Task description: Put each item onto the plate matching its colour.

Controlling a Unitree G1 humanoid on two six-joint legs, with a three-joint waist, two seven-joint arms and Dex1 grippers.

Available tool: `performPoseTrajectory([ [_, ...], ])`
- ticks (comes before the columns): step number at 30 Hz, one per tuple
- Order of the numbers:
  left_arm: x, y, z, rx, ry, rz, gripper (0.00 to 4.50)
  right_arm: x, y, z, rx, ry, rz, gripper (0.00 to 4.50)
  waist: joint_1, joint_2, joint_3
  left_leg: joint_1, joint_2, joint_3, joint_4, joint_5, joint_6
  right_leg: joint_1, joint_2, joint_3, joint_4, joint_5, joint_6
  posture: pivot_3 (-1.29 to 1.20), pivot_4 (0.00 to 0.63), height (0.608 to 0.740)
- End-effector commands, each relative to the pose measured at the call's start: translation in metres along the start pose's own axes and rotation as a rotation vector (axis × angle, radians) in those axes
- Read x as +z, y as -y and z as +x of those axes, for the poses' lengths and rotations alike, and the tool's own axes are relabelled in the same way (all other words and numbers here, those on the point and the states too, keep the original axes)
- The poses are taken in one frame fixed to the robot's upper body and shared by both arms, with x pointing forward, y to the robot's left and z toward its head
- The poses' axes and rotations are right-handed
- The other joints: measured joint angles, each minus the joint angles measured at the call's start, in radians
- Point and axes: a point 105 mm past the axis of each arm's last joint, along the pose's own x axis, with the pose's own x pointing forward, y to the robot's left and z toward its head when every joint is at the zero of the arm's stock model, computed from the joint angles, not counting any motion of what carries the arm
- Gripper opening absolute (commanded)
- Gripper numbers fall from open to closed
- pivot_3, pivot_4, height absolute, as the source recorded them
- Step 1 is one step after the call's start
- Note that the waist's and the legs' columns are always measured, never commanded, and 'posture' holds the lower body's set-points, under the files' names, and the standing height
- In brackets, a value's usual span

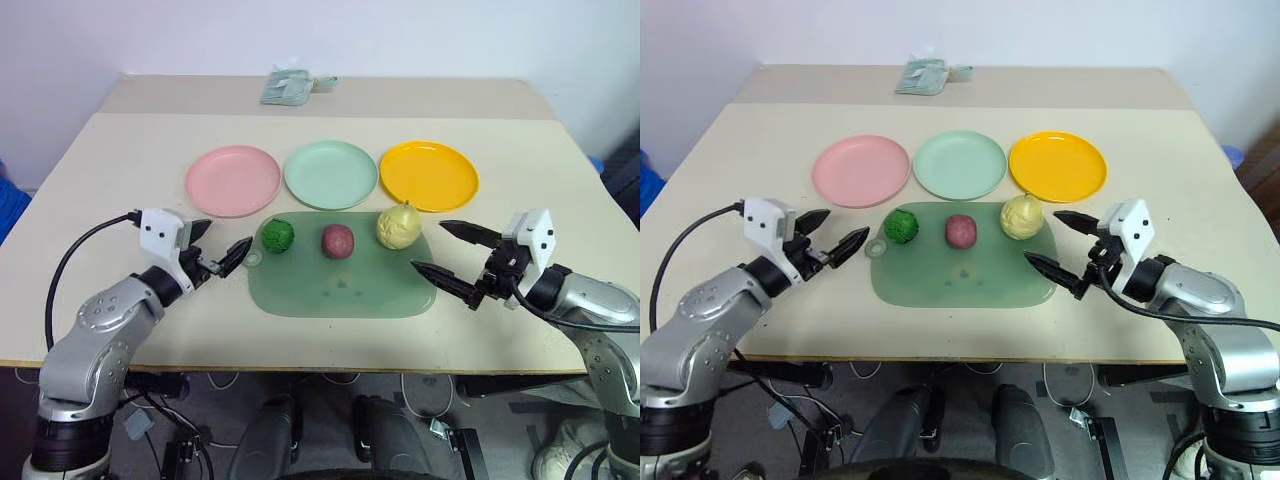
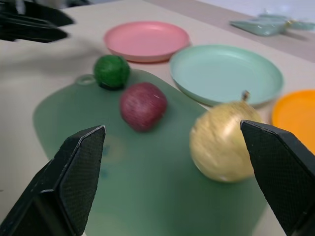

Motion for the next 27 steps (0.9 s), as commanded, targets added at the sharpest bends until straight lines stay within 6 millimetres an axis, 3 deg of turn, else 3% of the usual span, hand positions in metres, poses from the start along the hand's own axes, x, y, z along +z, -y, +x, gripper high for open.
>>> performPoseTrajectory([
  [1,0.005,0.005,0.014,0.0,-0.025,0.0,4.5,0.018,-0.013,0.008,0.087,0.058,-0.059,4.48,0.0,0.0,0.0,0.0,0.0,0.0,0.0,0.0,0.0,0.0,0.001,0.0,0.0,0.0,0.0,0.0,0.15,0.74],
  [11,-0.015,0.023,0.052,-0.046,-0.18,-0.022,4.5,0.026,-0.018,0.02,0.123,0.075,-0.083,4.48,-0.001,0.0,0.0,0.0,0.0,0.0,0.0,0.0,-0.001,0.0,0.002,0.0,0.001,0.002,0.003,0.0,0.15,0.74],
  [14,-0.018,0.024,0.06,-0.047,-0.19,-0.02,3.67,0.027,-0.019,0.02,0.114,0.075,-0.089,4.5,0.0,0.0,0.0,0.0,0.0,0.0,0.0,0.0,-0.001,-0.001,0.001,0.0,0.001,0.002,0.003,0.0,0.15,0.74],
  [19,-0.014,0.019,0.064,-0.01,-0.186,0.053,1.54,0.03,-0.02,0.016,0.086,0.069,-0.096,4.5,0.0,0.0,0.0,0.0,0.0,0.0,0.0,0.0,-0.001,-0.001,0.001,0.0,0.001,0.002,0.003,0.0,0.15,0.74],
  [21,-0.008,0.02,0.069,-0.016,-0.17,0.051,1.54,0.03,-0.02,0.014,0.074,0.068,-0.096,4.5,0.002,0.0,0.0,0.0,0.0,0.0,0.0,0.0,-0.001,-0.001,0.001,0.0,0.001,0.002,0.003,0.0,0.15,0.74],
  [26,0.036,0.014,0.097,0.013,-0.042,0.025,1.54,0.032,-0.016,0.011,0.027,0.076,-0.111,4.5,0.021,-0.001,0.0,0.0,0.0,0.0,0.002,0.0,-0.001,0.0,0.001,0.0,0.001,0.002,0.003,0.0,0.15,0.74],
  [27,0.048,0.012,0.111,0.018,-0.015,0.026,1.54,0.033,-0.013,0.011,0.01,0.085,-0.118,4.5,0.023,-0.001,0.0,-0.001,0.0,0.0,0.003,0.0,-0.001,0.0,0.001,0.0,0.001,0.002,0.003,0.0,0.15,0.74],
])
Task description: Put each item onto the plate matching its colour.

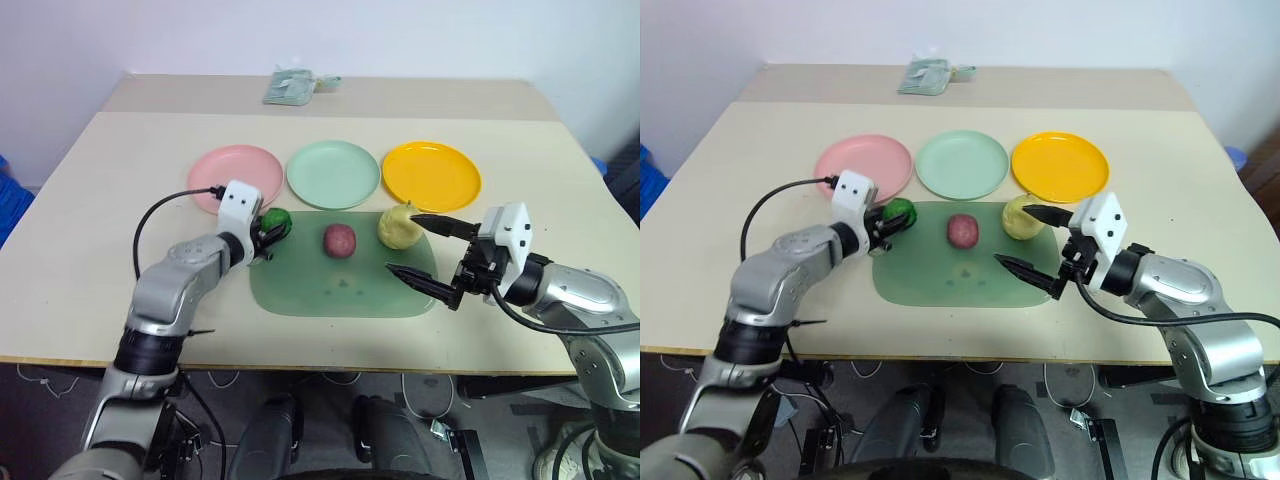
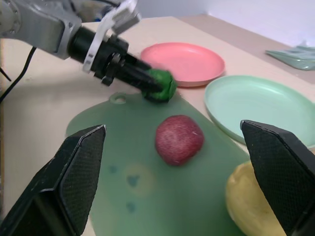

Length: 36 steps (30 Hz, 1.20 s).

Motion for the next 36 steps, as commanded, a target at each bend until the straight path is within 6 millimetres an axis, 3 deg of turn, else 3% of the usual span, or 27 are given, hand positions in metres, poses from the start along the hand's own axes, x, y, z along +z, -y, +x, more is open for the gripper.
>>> performPoseTrajectory([
  [1,0.051,-0.012,0.021,0.046,0.136,0.02,1.54,0.016,0.005,-0.002,-0.044,0.05,-0.068,4.5,0.007,0.0,0.0,0.0,0.0,0.0,0.0,0.0,0.0,0.0,0.0,0.0,0.0,0.0,0.0,0.0,0.15,0.74],
  [3,0.068,-0.012,0.041,0.049,0.156,0.027,1.54,0.017,0.01,0.0,-0.068,0.063,-0.076,4.5,0.008,0.0,0.0,-0.001,0.0,-0.001,0.003,0.0,0.0,0.0,0.001,-0.002,0.001,0.0,0.0,0.0,0.15,0.74],
  [5,0.073,-0.009,0.061,0.053,0.154,0.045,1.54,0.016,0.016,0.001,-0.091,0.069,-0.082,4.5,0.006,0.0,0.0,-0.003,0.0,-0.001,0.005,0.0,0.001,0.0,0.001,-0.002,0.001,0.001,0.001,0.0,0.15,0.74],
  [8,0.069,0.002,0.088,0.054,0.127,0.04,1.54,0.013,0.027,0.003,-0.138,0.071,-0.111,4.5,0.006,0.0,0.0,-0.006,-0.002,0.0,0.008,-0.002,0.003,-0.001,0.003,-0.003,-0.001,0.005,0.008,0.0,0.15,0.74],
  [11,0.062,0.009,0.097,0.057,0.114,0.041,1.54,0.015,0.033,0.004,-0.17,0.088,-0.133,4.5,0.0,-0.001,0.0,-0.007,-0.002,0.002,0.008,-0.003,0.006,-0.002,0.002,-0.002,-0.002,0.005,0.009,0.0,0.15,0.74],
  [12,0.059,0.011,0.1,0.061,0.108,0.054,2.48,0.016,0.034,0.004,-0.177,0.093,-0.141,4.5,0.0,-0.001,0.0,-0.008,-0.002,0.003,0.008,-0.003,0.006,-0.004,0.002,-0.001,-0.001,0.005,0.009,0.0,0.15,0.74],
  [16,0.063,0.024,0.104,0.029,0.131,0.097,4.19,0.018,0.035,0.001,-0.203,0.107,-0.149,4.5,0.003,-0.001,0.0,-0.014,-0.002,0.004,0.009,-0.002,0.005,-0.009,0.002,-0.001,0.001,0.005,0.01,0.0,0.15,0.74],
  [17,0.066,0.029,0.104,0.0,0.149,0.11,4.43,0.018,0.035,-0.001,-0.211,0.105,-0.148,4.5,0.006,-0.001,0.0,-0.014,-0.002,0.004,0.009,-0.002,0.005,-0.01,0.002,-0.001,0.001,0.006,0.01,0.0,0.15,0.74],
  [21,0.077,0.047,0.098,-0.173,0.234,0.093,4.43,0.015,0.032,-0.005,-0.225,0.101,-0.143,4.5,0.004,-0.001,0.0,-0.014,-0.002,0.004,0.011,-0.003,0.006,-0.008,0.001,-0.001,0.0,0.007,0.012,0.0,0.15,0.74],
  [24,0.075,0.057,0.077,-0.354,0.288,0.112,4.43,0.015,0.029,-0.005,-0.228,0.101,-0.137,4.5,-0.004,0.001,-0.001,-0.014,-0.002,0.004,0.011,-0.003,0.006,-0.008,0.001,0.0,0.0,0.007,0.012,0.0,0.15,0.74],
  [31,0.037,0.07,0.012,-0.594,0.16,0.216,4.43,0.01,0.02,-0.016,-0.23,0.07,-0.116,4.5,-0.029,0.002,-0.001,-0.013,0.0,0.004,0.009,-0.002,0.004,-0.01,0.001,0.004,0.002,0.008,0.01,0.0,0.15,0.74],
  [36,0.023,0.08,-0.004,-0.667,0.089,0.242,4.43,-0.005,0.008,-0.043,-0.247,-0.02,-0.078,4.5,0.001,0.003,-0.002,-0.013,0.0,0.002,0.011,-0.002,0.004,-0.007,0.0,0.003,0.0,0.008,0.009,0.0,0.15,0.74],
])
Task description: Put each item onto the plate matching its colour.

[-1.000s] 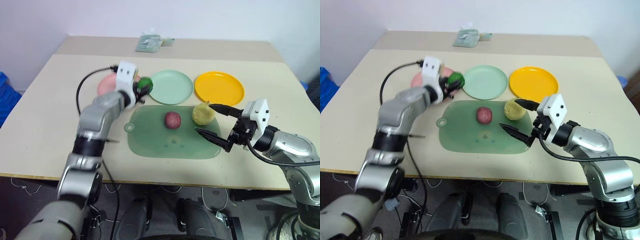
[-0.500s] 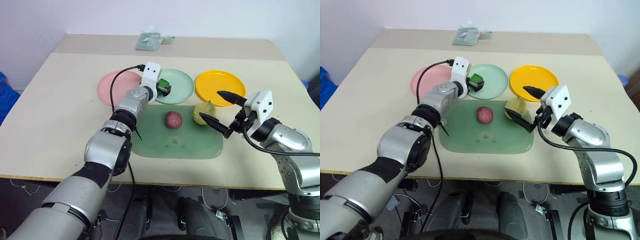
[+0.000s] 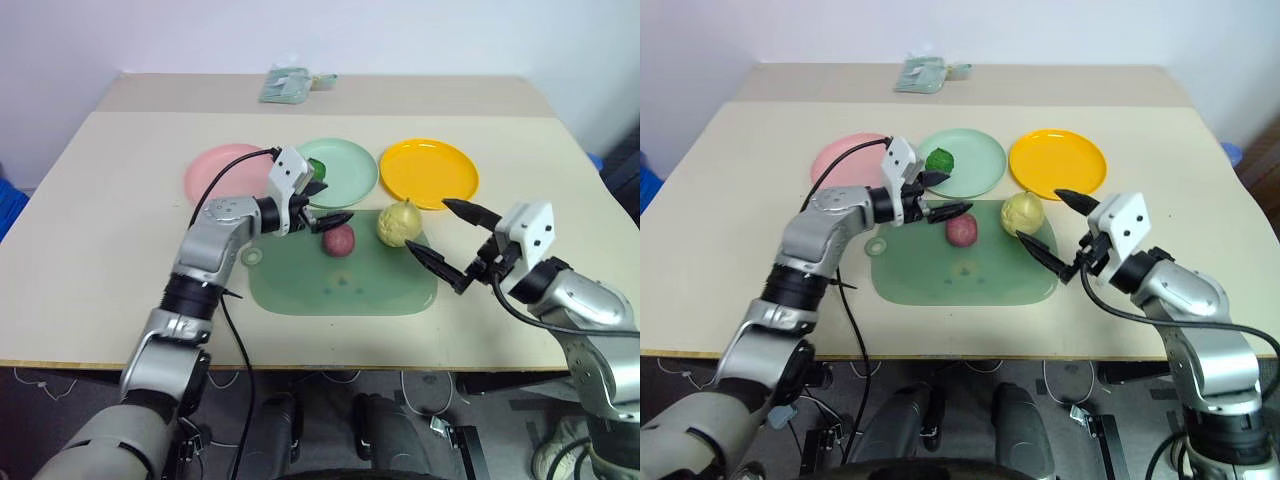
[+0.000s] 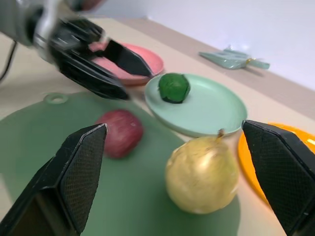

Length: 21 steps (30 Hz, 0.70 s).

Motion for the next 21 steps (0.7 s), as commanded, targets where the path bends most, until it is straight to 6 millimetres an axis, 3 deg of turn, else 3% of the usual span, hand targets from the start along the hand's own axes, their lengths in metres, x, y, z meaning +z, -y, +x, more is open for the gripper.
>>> performPoseTrajectory([
  [1,0.009,0.021,0.004,-0.085,0.002,0.032,4.43,0.005,-0.001,-0.025,-0.02,-0.03,-0.029,4.5,0.013,0.0,0.0,0.0,0.0,0.0,0.0,0.0,0.0,0.001,0.0,0.0,-0.001,0.0,0.0,0.0,0.15,0.74],
  [9,-0.012,0.027,0.006,-0.089,-0.109,0.089,4.43,-0.009,-0.006,-0.071,-0.099,-0.151,0.025,4.5,0.012,0.002,-0.001,0.002,0.001,0.0,0.0,0.0,0.001,0.001,0.001,0.0,0.0,0.0,-0.001,0.0,0.15,0.74],
  [16,-0.028,0.018,0.019,-0.022,-0.188,0.168,4.43,-0.005,-0.006,-0.077,-0.124,-0.148,0.025,4.5,0.013,0.002,-0.002,0.003,0.001,0.0,0.0,0.0,0.001,0.003,0.001,0.0,-0.001,-0.001,-0.003,0.0,0.15,0.74],
  [21,-0.031,0.014,0.024,0.006,-0.196,0.161,2.13,-0.003,-0.007,-0.075,-0.122,-0.142,0.023,4.5,0.014,0.002,-0.002,0.003,0.001,0.0,0.0,0.0,0.001,0.003,0.001,0.0,-0.001,-0.001,-0.002,0.0,0.15,0.74],
])
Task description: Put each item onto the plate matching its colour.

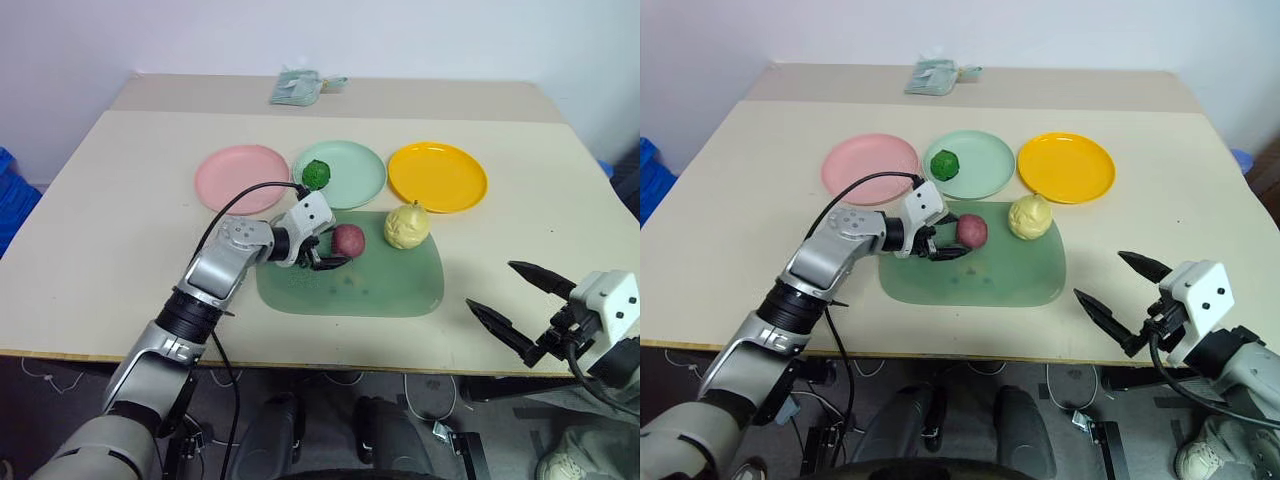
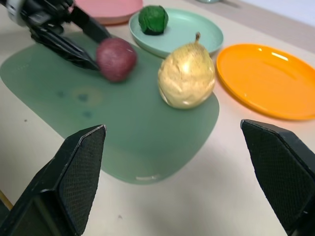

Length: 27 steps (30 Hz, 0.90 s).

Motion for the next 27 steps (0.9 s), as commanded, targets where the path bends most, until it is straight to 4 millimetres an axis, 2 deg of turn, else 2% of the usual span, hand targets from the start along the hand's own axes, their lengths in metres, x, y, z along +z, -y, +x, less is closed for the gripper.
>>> performPoseTrajectory([
  [1,0.014,-0.003,0.001,0.02,0.035,0.042,1.77,0.012,-0.001,-0.001,-0.005,0.036,-0.03,4.5,0.0,0.0,0.0,0.0,0.0,0.0,0.0,0.0,0.0,0.0,0.0,0.0,0.0,0.0,0.0,0.0,0.15,0.74],
  [5,0.02,-0.011,-0.004,0.085,0.085,-0.014,1.77,0.013,0.0,0.003,0.007,0.044,-0.034,4.5,-0.001,0.0,0.0,0.0,0.0,0.0,0.0,0.0,0.0,0.0,0.0,0.0,0.0,0.0,0.0,0.0,0.15,0.74],
  [7,0.031,-0.021,-0.01,0.142,0.159,-0.114,1.77,0.014,0.0,0.006,0.014,0.049,-0.037,4.5,-0.001,0.0,0.0,0.0,0.0,0.0,0.0,0.0,0.0,0.0,0.0,0.0,0.0,0.001,0.001,0.0,0.15,0.74],
  [9,0.038,-0.043,-0.024,0.25,0.227,-0.24,1.77,0.016,-0.001,0.009,0.024,0.058,-0.038,4.5,-0.001,0.0,0.0,0.0,0.0,0.0,0.0,0.0,0.0,0.0,0.0,0.0,0.0,0.001,0.002,0.0,0.15,0.74],
  [16,0.035,-0.086,-0.055,0.491,0.343,-0.445,1.77,0.02,-0.004,0.021,0.08,0.081,-0.04,4.5,0.001,0.0,0.0,0.0,0.0,0.0,0.001,0.0,0.0,0.0,0.001,-0.001,0.001,0.001,0.003,0.0,0.15,0.74],
  [20,0.024,-0.118,-0.076,0.733,0.39,-0.57,1.77,0.029,-0.008,0.035,0.141,0.12,-0.059,4.5,0.0,-0.002,0.001,0.0,0.0,0.0,0.002,0.0,0.0,0.001,0.001,-0.002,0.001,0.002,0.003,0.0,0.15,0.74],
  [27,0.005,-0.132,-0.072,0.873,0.353,-0.648,1.77,0.048,-0.022,0.059,0.265,0.221,-0.072,4.5,0.001,-0.002,0.001,0.001,-0.001,0.0,0.002,0.0,0.0,0.0,0.001,-0.002,0.002,0.002,0.003,0.0,0.15,0.74],
])
